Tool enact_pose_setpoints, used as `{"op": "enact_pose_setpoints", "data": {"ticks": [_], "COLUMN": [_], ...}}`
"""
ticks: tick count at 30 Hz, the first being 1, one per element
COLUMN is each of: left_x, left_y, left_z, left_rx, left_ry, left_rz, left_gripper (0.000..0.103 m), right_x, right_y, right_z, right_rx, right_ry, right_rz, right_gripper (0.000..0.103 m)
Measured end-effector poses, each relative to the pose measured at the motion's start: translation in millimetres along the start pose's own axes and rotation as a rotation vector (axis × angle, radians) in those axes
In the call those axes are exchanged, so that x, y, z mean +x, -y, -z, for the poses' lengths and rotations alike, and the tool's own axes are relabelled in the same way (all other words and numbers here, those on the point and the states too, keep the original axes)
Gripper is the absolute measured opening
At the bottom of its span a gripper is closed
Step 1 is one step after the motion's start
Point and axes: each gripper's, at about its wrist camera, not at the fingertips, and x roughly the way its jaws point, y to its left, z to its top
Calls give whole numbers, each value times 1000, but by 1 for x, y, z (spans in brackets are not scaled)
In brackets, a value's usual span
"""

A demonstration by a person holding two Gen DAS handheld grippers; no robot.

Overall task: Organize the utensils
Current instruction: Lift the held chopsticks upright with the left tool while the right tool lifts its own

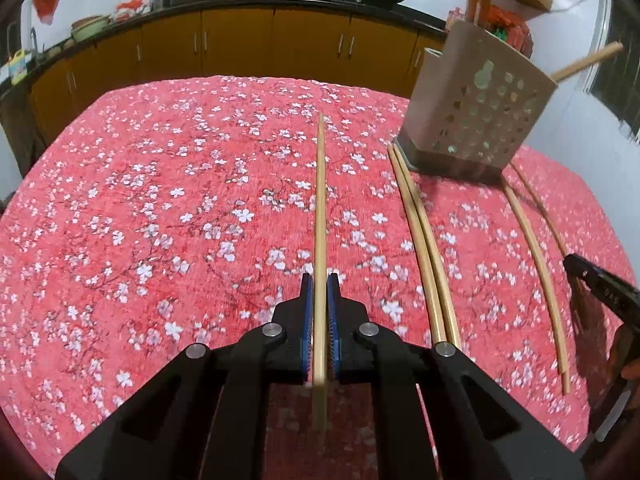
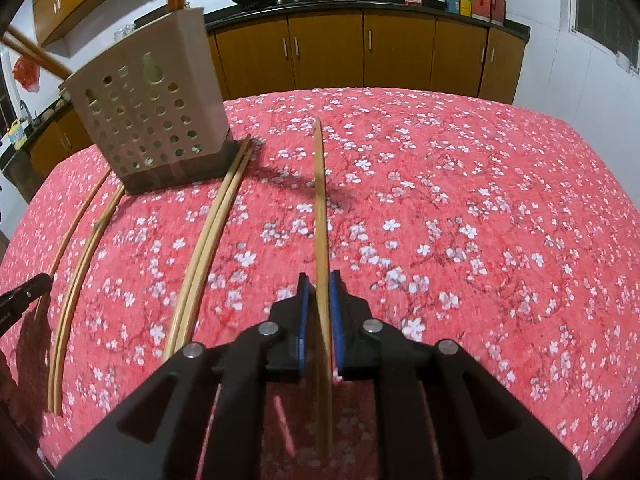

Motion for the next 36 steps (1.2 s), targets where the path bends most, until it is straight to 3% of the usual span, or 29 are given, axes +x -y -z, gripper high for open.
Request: {"op": "enact_pose_setpoints", "data": {"ticks": [11, 20, 36], "left_x": [-3, -47, -99], "left_y": [-2, -5, -5], "left_z": [-7, -35, -63], "left_rx": [-11, -7, -21], "left_ry": [-1, 143, 310], "left_rz": [9, 25, 80], "left_gripper": [7, 7, 7], "right_x": [-14, -71, -130], "right_y": [-4, 1, 0], "right_z": [-1, -21, -49], "right_rx": [-21, -14, 3], "right_ry": [40, 204, 422], "right_rz": [10, -8, -30], "right_gripper": [8, 8, 8]}}
